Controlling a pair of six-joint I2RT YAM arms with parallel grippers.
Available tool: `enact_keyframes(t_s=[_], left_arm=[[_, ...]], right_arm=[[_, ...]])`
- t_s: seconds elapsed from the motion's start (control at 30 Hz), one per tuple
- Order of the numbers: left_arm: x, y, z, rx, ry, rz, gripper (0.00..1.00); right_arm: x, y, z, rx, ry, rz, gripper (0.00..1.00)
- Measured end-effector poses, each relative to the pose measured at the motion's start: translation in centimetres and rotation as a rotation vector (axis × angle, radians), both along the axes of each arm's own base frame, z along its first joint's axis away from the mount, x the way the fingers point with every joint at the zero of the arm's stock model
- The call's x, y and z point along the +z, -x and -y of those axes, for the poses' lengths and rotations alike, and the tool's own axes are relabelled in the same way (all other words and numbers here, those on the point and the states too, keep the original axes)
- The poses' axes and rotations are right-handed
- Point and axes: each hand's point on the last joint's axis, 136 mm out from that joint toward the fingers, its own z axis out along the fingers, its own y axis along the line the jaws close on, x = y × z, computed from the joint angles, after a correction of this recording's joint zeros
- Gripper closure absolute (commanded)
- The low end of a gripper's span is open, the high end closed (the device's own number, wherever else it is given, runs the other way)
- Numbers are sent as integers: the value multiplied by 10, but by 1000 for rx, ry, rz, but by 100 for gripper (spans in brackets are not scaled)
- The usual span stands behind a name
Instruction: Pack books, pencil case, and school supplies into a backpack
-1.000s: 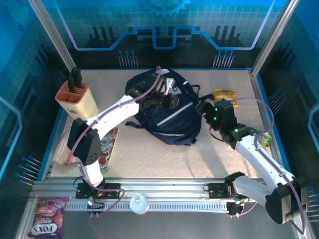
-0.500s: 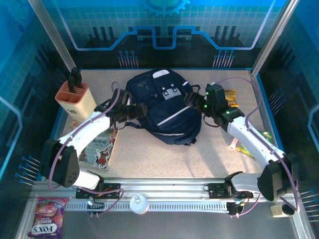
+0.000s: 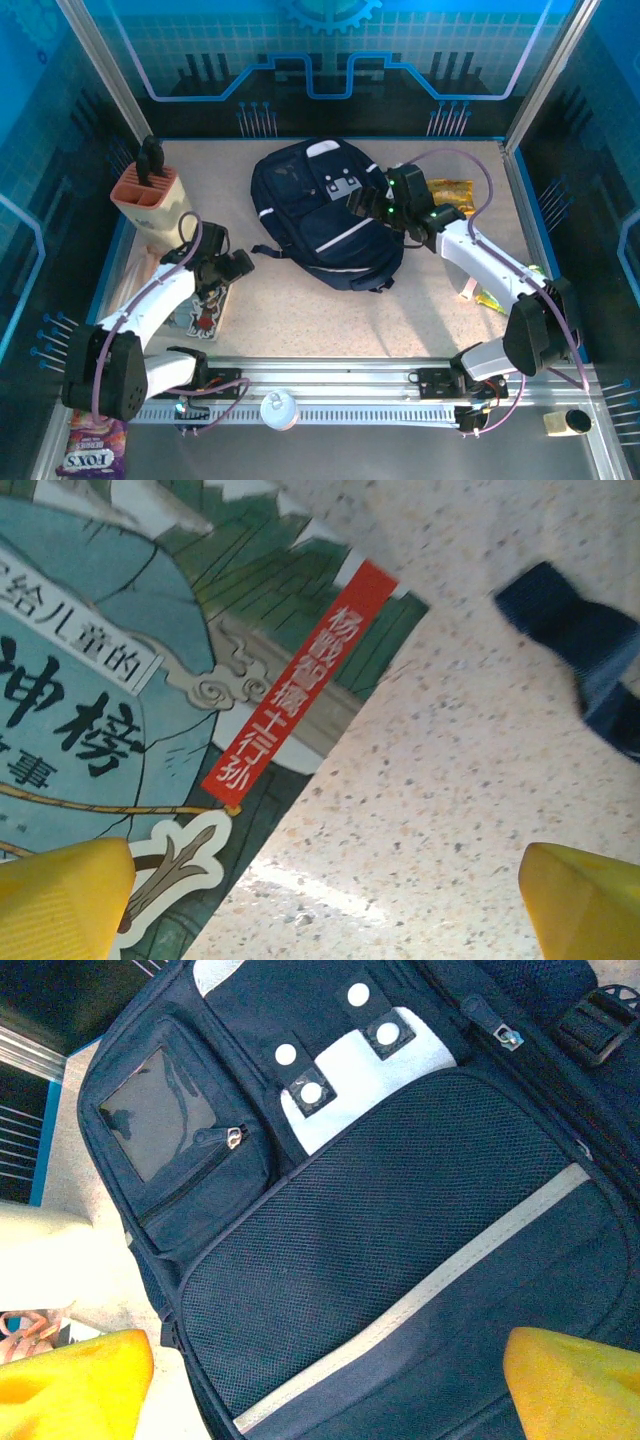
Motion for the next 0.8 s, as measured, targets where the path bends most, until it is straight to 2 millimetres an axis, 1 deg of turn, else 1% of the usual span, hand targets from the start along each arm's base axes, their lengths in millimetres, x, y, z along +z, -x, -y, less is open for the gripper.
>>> enact_keyframes(t_s=[0.1, 0.27, 0.4, 0.47, 0.57, 0.7, 0.8], left_arm=[[-8, 9, -1, 2, -5, -34, 1], [-17, 15, -2, 0, -9, -85, 1], [-27, 20, 6, -10, 29, -140, 1], [-29, 21, 13, -8, 77, -149, 1], [-26, 15, 30, -7, 176, -129, 1], [-19, -4, 59, -4, 349, -82, 1], [-17, -16, 77, -16, 442, -64, 1]], right_arm=[[-3, -1, -3, 15, 6, -5, 8], [-4, -1, -8, 34, 7, -7, 8], [-3, -1, -9, 38, 8, -4, 8], [-3, -1, -8, 35, 10, -3, 8], [-3, -2, -8, 33, 12, -2, 8], [-3, -2, -8, 35, 14, -1, 9], [-3, -2, -8, 36, 14, 0, 9]])
